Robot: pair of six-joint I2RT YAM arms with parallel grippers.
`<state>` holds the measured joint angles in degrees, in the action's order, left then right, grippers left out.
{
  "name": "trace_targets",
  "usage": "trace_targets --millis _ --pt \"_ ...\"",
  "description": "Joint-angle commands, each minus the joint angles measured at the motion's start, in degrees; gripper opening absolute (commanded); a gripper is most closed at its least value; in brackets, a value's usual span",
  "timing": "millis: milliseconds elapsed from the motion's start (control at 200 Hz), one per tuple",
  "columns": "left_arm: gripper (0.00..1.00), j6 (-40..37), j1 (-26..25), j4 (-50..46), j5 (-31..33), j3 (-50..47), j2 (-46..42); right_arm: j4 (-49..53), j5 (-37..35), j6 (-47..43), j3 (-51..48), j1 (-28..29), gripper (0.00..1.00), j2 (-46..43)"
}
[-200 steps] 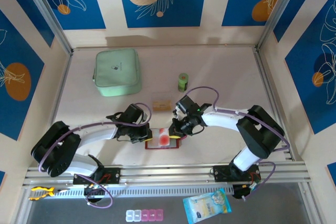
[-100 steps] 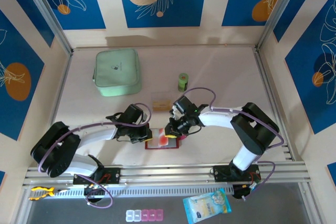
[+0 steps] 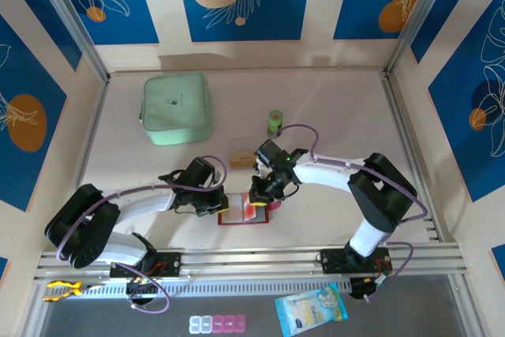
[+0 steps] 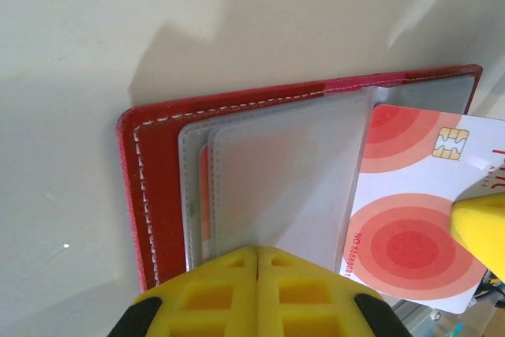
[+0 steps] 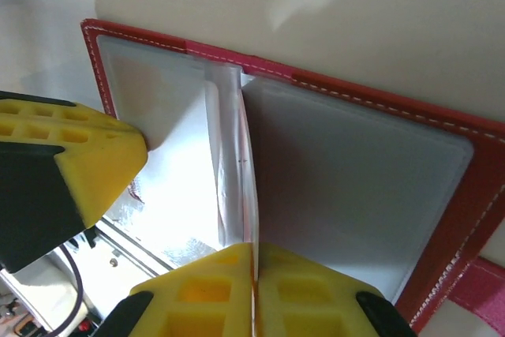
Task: Take the credit cards out of the card holder
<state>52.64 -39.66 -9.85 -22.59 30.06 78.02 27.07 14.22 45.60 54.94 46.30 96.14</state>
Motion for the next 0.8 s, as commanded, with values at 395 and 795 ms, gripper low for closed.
trace_targets --millis 395,795 --pt "0.01 0.38 0.38 -3.88 3.25 -1.17 -2.44 7.17 -4.97 -1.91 5.8 2.17 0.09 1.01" --pt "0.06 -0.62 1.33 -3.41 3.34 -0.24 -3.71 13.36 -6.68 -14.96 8.94 -4.4 0.07 -6.35"
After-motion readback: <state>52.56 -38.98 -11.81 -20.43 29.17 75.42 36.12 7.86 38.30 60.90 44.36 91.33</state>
